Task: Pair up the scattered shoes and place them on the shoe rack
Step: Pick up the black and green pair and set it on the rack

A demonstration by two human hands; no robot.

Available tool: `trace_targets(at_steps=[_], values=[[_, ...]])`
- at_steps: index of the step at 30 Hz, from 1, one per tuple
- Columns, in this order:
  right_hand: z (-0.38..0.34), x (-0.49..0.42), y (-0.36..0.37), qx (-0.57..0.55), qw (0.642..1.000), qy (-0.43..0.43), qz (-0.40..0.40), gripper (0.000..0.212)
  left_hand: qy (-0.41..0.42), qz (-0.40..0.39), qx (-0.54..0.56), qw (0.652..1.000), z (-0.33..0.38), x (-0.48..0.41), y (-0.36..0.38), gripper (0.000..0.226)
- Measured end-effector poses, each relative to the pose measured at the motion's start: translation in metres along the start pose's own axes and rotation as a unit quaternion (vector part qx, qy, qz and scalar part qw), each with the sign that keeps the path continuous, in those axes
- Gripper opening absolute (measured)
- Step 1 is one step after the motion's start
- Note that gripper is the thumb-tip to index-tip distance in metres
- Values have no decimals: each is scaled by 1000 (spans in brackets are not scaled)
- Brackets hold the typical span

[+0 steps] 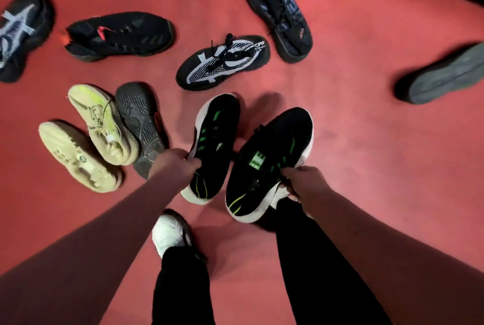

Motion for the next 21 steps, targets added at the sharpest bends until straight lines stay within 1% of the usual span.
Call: trace_targets(at_steps=[2, 4, 6, 8, 11, 12, 15, 18, 21], values=[[-16, 30, -13, 12, 1000, -5, -13, 16, -22, -14, 49, 998, -1, 38, -9, 42], [-36, 65, -29, 25, 999, -18, -19, 14, -33, -20, 87, 995, 2, 73, -24, 36], [-58, 96, -42, 41, 998, -36, -20, 15, -24, -28, 88, 995, 13, 102, -41, 27], [-80, 119, -53, 62, 996, -65, -16, 18, -17, -30, 87, 996, 24, 121, -53, 24], [-107, 153, -70, 69, 992, -104, -6, 15, -9, -45, 121, 992, 40, 148, -70, 34], [-113, 167, -78, 71, 991, -114, -4, 16, 0, -56, 130, 990, 44, 157, -75, 33], [-125, 221, -109, 61, 988, -138, 5, 16, 19, -74, 160, 984, 62, 203, -96, 15], [-130, 286, -153, 47, 984, -171, 24, 15, 57, -76, 164, 982, 82, 261, -118, 19], [-133, 353, -207, 37, 978, -202, 27, 17, 98, -94, 185, 973, 107, 331, -134, 7]])
Point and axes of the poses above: each hand's wrist, its own x-axis away from the middle knuckle, its own y-axis out of the palm, z = x × y, the point moved 10 cm from there along -x, towards the middle knuckle, and after that the axes turned 13 degrees about -x, right-handed, at the moved point
